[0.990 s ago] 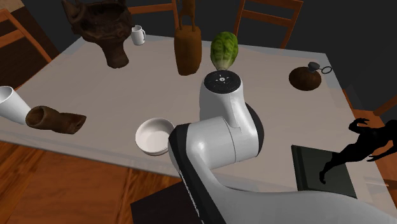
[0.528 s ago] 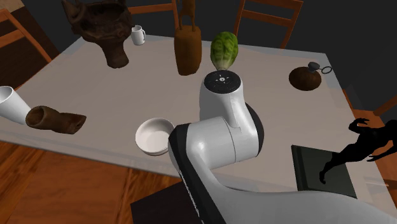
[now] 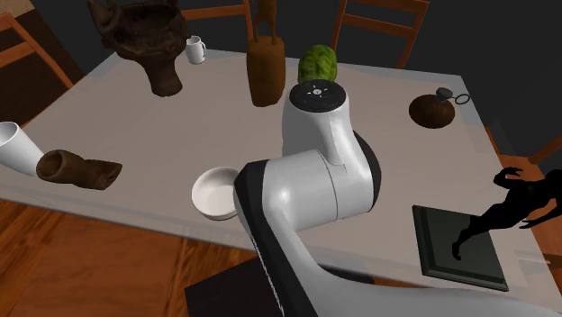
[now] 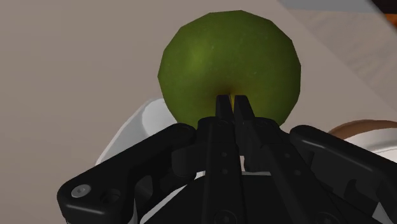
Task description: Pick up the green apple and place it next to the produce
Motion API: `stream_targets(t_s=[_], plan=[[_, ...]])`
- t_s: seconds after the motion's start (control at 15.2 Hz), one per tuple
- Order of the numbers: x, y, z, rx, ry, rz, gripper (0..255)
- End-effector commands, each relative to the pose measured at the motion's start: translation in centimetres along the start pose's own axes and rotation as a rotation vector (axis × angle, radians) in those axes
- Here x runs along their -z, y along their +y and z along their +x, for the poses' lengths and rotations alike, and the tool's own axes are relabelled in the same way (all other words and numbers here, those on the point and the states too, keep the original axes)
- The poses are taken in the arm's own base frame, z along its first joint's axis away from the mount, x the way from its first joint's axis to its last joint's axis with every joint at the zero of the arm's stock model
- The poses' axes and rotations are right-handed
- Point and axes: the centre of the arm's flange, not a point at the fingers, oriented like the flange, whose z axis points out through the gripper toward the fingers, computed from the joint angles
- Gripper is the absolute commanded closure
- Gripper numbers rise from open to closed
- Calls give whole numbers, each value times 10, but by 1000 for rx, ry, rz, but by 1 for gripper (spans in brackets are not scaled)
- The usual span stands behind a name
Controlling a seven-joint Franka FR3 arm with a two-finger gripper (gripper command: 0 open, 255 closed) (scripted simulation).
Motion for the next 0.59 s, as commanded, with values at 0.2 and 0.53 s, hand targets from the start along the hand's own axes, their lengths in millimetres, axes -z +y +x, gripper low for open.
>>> stream_targets(t_s=[0.2,0.53], plan=[[26,2,3,0,0,0,255],[52,4,6,0,0,0,255]])
